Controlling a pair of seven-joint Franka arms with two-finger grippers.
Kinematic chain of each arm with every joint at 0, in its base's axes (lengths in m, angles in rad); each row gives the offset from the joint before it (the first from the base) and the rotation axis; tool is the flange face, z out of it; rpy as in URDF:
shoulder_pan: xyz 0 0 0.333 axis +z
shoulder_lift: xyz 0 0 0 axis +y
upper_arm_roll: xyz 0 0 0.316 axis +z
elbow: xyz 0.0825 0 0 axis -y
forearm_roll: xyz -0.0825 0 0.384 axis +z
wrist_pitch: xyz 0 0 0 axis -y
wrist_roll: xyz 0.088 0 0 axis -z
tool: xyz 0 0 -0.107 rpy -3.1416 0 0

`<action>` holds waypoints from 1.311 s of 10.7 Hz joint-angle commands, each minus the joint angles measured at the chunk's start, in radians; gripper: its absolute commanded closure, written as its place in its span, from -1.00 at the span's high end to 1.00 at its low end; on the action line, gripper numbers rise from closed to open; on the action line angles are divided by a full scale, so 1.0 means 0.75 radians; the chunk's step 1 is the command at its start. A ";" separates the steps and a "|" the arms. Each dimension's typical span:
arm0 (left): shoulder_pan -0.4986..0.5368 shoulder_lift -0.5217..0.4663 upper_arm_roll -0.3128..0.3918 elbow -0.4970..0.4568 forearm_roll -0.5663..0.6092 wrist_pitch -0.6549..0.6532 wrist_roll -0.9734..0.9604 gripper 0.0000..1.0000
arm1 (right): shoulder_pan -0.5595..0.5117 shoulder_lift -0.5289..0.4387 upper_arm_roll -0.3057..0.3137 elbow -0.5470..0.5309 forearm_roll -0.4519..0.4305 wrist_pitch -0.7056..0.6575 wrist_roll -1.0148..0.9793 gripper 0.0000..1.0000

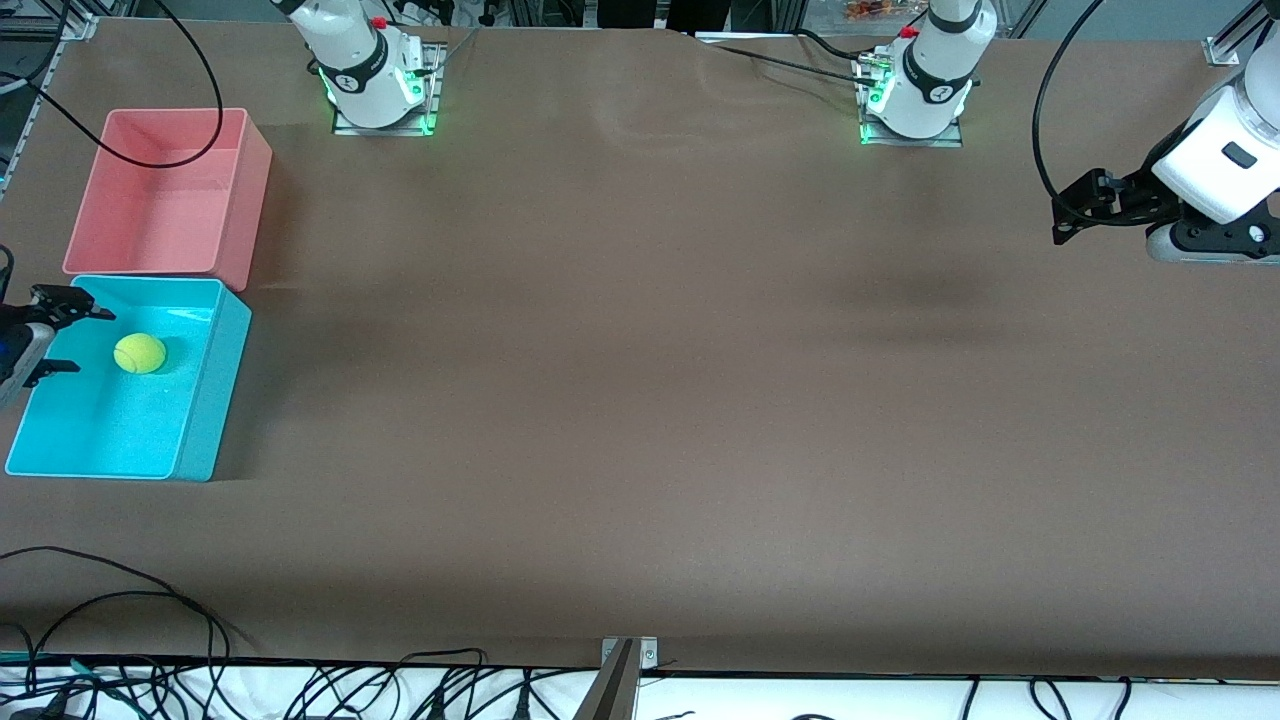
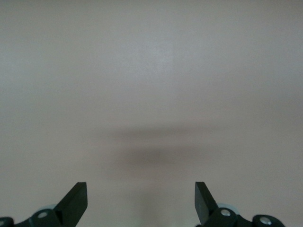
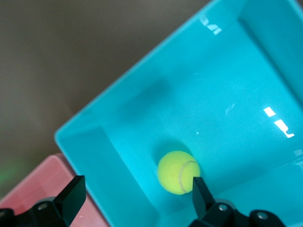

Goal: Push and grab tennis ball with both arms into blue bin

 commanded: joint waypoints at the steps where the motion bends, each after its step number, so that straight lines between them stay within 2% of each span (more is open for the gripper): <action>1: 0.004 0.013 -0.002 0.036 -0.019 -0.028 -0.013 1.00 | 0.084 -0.115 -0.003 0.058 -0.020 -0.187 0.135 1.00; 4: -0.004 0.013 -0.002 0.038 -0.019 -0.028 -0.013 1.00 | 0.111 -0.144 0.003 0.156 -0.022 -0.338 0.182 1.00; 7: -0.002 0.013 -0.002 0.036 -0.019 -0.028 -0.013 1.00 | 0.223 -0.172 0.003 0.381 -0.020 -0.610 0.429 1.00; 8: -0.002 0.015 -0.002 0.036 -0.019 -0.028 -0.013 1.00 | 0.238 -0.213 0.006 0.388 -0.014 -0.633 0.507 1.00; 11: -0.004 0.013 -0.002 0.036 -0.019 -0.028 -0.013 1.00 | 0.352 -0.354 -0.001 0.337 -0.014 -0.632 0.856 1.00; 14: -0.006 0.013 -0.002 0.036 -0.019 -0.028 -0.011 1.00 | 0.422 -0.499 0.001 0.115 -0.010 -0.544 1.361 1.00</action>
